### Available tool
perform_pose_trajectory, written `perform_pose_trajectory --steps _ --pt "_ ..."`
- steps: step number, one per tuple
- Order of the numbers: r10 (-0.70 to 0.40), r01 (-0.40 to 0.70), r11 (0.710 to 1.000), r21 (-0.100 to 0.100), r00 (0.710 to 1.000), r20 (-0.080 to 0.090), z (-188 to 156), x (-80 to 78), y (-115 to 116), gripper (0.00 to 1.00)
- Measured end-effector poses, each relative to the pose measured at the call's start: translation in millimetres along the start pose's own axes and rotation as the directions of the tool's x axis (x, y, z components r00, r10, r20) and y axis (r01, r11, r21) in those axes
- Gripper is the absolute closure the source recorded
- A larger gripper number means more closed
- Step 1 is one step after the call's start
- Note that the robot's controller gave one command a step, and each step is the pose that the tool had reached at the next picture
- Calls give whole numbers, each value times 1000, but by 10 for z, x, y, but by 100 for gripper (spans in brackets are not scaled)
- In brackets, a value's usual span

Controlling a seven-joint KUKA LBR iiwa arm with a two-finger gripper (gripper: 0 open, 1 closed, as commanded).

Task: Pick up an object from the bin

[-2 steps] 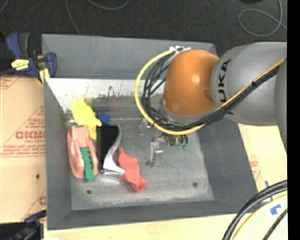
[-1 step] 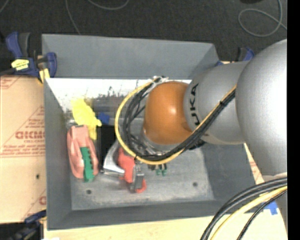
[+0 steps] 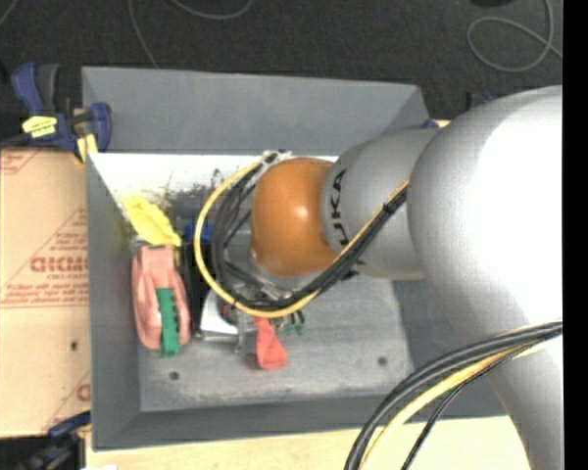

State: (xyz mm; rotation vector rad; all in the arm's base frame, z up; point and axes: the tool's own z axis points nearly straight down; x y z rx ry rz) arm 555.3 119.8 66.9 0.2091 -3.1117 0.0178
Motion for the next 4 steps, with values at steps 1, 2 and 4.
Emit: perform_pose_trajectory --steps 1,2,4 --pt "0 0 1000 0 1000 0 0 0 0 100" --pt "39 -39 999 -2 999 2 -406 223 -99 100" --pt "11 -11 1000 -2 1000 5 -1528 184 26 100"
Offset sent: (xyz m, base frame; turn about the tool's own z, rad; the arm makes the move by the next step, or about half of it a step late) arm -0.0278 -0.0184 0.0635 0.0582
